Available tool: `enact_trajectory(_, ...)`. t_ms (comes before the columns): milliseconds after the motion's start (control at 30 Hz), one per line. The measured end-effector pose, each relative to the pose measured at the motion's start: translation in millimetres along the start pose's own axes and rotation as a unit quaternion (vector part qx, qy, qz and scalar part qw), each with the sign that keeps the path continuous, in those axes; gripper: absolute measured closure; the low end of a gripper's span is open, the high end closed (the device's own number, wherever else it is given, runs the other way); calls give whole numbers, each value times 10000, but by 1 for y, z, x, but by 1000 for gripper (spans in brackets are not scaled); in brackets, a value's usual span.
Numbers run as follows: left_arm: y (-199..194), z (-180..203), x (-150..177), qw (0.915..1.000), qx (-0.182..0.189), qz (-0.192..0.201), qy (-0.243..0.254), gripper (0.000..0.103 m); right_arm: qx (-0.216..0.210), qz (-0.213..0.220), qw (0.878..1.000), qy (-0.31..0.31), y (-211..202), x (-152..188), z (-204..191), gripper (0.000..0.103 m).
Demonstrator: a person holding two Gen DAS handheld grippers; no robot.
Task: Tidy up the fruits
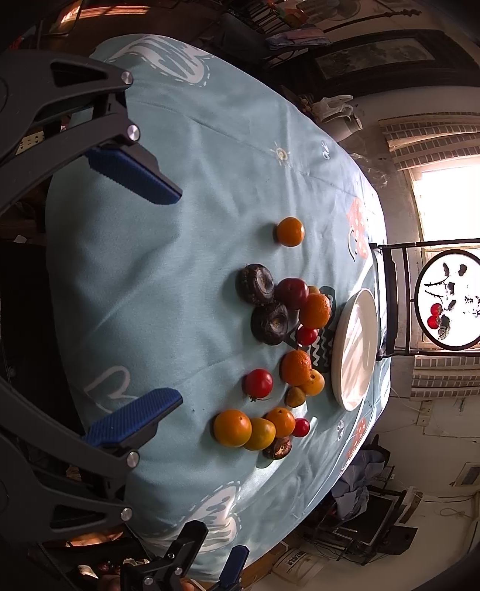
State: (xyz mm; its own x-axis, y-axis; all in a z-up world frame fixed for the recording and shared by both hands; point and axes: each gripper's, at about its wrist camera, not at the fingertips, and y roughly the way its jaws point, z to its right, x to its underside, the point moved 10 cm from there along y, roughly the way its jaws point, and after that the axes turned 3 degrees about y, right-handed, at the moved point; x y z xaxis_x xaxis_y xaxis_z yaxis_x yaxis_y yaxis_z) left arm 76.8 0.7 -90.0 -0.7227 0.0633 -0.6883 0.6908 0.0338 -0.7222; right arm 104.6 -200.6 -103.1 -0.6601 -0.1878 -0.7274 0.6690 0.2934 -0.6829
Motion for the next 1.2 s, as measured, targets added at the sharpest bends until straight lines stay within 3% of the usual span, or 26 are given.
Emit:
enact_trajectory(767, 8, 1, 3, 9999, 36, -116, -6, 2, -76, -91, 9999, -21, 5, 1, -3, 1)
enact_trajectory(1200, 26, -12, 10, 9996, 56, -263, -125, 2, -397, -121, 9991, 134, 21, 0, -12, 1)
